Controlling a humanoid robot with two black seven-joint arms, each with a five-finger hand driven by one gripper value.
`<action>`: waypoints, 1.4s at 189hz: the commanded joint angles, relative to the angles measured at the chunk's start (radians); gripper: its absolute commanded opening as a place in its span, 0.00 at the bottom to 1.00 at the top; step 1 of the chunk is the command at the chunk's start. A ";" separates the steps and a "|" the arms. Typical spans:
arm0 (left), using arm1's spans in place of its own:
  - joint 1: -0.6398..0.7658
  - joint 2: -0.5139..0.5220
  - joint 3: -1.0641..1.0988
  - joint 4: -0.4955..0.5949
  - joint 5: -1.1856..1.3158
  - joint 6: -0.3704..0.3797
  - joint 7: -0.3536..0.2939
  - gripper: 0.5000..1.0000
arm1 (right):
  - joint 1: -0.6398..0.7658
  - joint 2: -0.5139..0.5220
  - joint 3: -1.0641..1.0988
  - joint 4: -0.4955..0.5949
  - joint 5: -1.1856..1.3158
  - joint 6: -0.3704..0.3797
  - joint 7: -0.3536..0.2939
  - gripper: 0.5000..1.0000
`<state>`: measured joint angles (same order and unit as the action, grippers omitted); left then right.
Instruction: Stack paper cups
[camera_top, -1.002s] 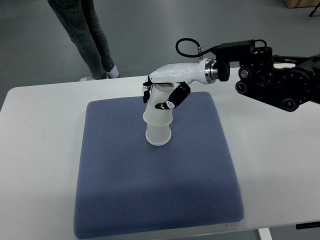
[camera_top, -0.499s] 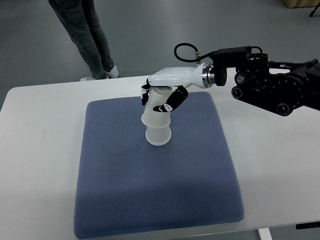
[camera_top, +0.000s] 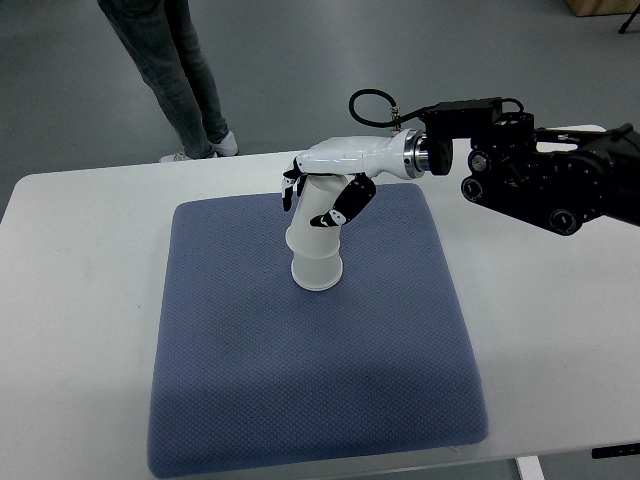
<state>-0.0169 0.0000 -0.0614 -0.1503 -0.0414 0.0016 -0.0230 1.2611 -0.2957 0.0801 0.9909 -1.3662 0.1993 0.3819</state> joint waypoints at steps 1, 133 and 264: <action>0.000 0.000 0.000 0.000 0.000 0.000 0.000 1.00 | 0.000 0.001 0.000 0.000 0.001 -0.009 0.000 0.50; 0.000 0.000 0.000 0.000 0.000 0.000 0.000 1.00 | -0.028 0.030 0.000 0.000 -0.011 -0.008 0.005 0.22; 0.000 0.000 0.000 0.000 0.000 0.000 0.000 1.00 | -0.028 0.012 0.066 -0.003 0.021 0.005 0.003 0.80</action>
<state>-0.0169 0.0000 -0.0614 -0.1502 -0.0414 0.0015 -0.0230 1.2323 -0.2748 0.1373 0.9880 -1.3465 0.1992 0.3852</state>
